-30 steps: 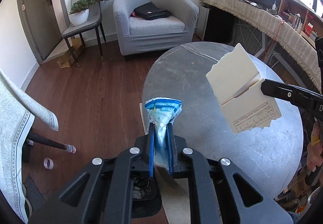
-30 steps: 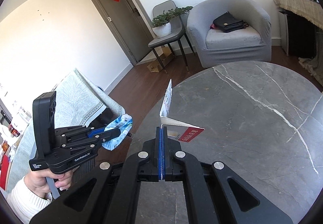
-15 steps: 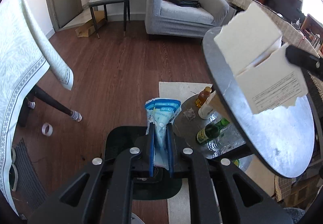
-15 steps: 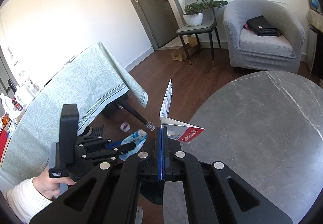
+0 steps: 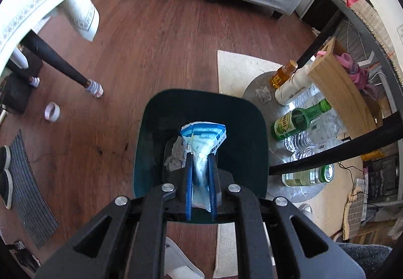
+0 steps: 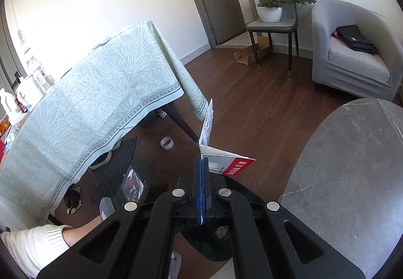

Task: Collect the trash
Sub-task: 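Carry the tissue pack and box over the green bin, then open the left gripper to drop the tissue pack while right gripper releases the box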

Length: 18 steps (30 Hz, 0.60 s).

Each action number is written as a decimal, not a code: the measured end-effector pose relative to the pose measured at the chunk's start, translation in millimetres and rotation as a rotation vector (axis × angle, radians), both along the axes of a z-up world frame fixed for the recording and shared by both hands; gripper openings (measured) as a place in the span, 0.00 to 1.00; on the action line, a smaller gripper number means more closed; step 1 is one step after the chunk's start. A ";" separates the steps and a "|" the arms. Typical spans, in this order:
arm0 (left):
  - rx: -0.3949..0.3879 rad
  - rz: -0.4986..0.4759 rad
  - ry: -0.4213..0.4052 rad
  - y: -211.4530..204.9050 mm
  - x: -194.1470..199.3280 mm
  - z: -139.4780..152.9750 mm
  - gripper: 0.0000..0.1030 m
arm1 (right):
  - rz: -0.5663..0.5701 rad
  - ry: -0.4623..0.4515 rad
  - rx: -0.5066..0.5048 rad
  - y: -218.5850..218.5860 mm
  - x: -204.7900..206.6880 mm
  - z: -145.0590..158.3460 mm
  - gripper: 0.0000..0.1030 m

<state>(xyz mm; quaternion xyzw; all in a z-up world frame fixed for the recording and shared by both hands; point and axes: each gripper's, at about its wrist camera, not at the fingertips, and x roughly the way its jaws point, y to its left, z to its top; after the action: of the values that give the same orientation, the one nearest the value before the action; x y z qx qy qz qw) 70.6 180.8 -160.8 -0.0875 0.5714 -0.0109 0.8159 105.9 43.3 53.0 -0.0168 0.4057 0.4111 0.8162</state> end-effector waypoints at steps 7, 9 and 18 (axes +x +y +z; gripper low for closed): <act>-0.042 0.052 0.102 16.9 -2.7 -36.9 0.12 | 0.026 0.001 -0.116 28.1 -5.8 -28.1 0.00; -0.072 0.073 0.130 22.9 -4.4 -45.5 0.12 | 0.038 -0.001 -0.156 37.6 -9.0 -38.1 0.00; -0.019 0.058 0.193 9.8 -1.6 -70.4 0.13 | 0.081 0.066 -0.181 56.0 -11.2 -67.6 0.00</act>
<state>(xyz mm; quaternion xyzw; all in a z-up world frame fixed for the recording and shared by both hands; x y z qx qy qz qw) 69.0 190.6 -231.2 -0.1126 0.6445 0.0159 0.7561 94.8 99.3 -14.6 -0.0933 0.4670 0.4058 0.7801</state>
